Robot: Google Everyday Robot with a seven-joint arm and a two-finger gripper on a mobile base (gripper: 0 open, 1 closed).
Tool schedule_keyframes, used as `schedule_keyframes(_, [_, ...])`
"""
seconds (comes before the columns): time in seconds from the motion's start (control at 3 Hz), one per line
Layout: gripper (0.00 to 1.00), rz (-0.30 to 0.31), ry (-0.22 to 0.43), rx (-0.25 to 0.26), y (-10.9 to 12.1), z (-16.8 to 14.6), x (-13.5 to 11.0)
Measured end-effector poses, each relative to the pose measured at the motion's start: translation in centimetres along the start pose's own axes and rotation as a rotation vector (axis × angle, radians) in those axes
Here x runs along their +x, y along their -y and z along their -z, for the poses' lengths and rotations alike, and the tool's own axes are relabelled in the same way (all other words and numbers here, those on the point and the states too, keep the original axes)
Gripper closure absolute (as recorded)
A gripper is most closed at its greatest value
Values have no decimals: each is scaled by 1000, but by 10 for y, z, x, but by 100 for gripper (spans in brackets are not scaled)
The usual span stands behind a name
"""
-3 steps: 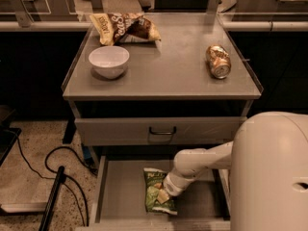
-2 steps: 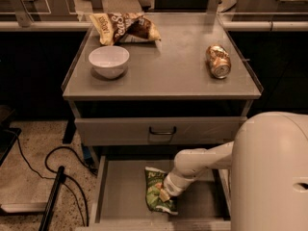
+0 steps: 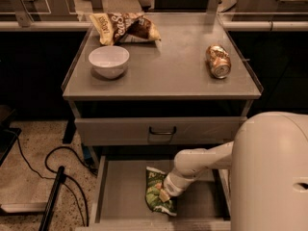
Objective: Pick green jalapeno chip bag from middle drawer and place on counter
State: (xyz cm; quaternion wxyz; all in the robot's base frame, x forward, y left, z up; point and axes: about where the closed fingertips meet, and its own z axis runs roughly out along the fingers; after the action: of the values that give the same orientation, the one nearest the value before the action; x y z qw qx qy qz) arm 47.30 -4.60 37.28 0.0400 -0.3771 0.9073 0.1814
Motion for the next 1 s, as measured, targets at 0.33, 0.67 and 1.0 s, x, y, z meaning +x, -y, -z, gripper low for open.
schedule_keyframes(0.33, [100,28,25,-1,-13,24,-5])
schedule_keyframes(0.67, [100,66,50,-18,-38,75,-9])
schedule_keyframes(1.0, [100,92,73,0,-62,126,-10])
